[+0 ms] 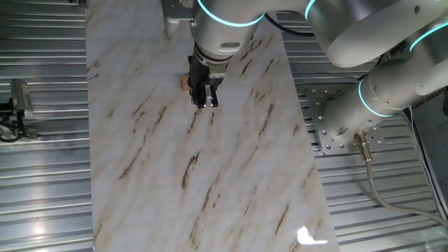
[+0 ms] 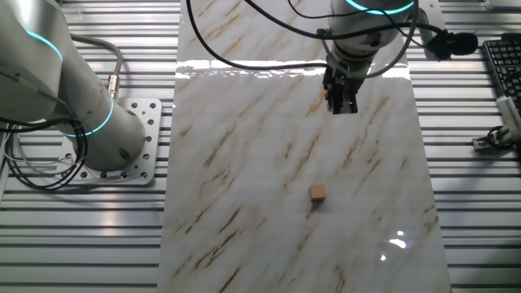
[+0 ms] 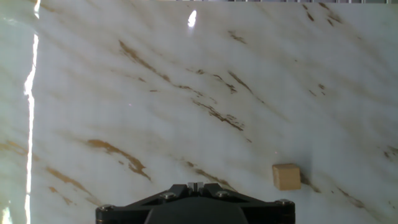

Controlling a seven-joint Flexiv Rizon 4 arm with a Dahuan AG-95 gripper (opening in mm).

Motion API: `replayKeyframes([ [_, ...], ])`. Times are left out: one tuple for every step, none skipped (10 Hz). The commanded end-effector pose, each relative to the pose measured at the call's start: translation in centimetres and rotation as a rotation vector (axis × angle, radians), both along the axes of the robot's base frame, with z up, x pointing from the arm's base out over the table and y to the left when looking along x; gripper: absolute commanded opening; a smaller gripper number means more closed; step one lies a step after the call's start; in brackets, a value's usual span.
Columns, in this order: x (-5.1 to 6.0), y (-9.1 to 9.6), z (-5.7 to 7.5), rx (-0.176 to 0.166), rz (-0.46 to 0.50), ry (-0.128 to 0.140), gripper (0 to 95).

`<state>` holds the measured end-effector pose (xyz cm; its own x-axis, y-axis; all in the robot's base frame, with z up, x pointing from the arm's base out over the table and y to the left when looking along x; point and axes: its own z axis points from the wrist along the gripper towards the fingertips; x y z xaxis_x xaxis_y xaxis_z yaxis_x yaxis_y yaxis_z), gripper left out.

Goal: Pick up the small block on the left and move it to the right

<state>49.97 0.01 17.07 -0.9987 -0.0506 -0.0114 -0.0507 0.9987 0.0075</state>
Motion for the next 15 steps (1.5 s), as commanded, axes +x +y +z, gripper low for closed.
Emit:
replayKeyframes([
  [-0.4,-2.0,-0.7,0.004,0.041,-0.006,0.0],
  [-0.4,-2.1,-0.7,0.009,0.039,-0.006,0.0],
  [-0.4,-2.2,-0.8,0.008,0.042,-0.006,0.0],
  [-0.5,-2.5,-0.9,-0.003,0.052,-0.005,0.0],
  [-0.6,-2.9,-1.0,0.006,0.055,-0.008,0.0],
  [-0.7,-3.2,-1.1,0.006,0.062,-0.01,0.0],
  [-0.7,-3.6,-1.2,0.008,0.071,-0.012,0.0],
  [-0.7,-3.8,-1.2,0.008,0.075,-0.012,0.0],
  [-0.7,-4.1,-1.2,0.011,0.078,-0.012,0.0],
  [-0.7,-4.3,-1.3,0.011,0.079,-0.012,0.0],
  [-0.7,-4.4,-1.4,0.011,0.079,-0.012,0.0],
  [-0.7,-4.8,-1.5,0.01,0.085,-0.013,0.0],
  [-0.8,-5.1,-1.6,0.014,0.091,-0.014,0.0],
  [-0.9,-5.4,-1.6,0.014,0.096,-0.013,0.0],
  [-0.9,-5.5,-1.6,0.012,0.097,-0.012,0.0],
])
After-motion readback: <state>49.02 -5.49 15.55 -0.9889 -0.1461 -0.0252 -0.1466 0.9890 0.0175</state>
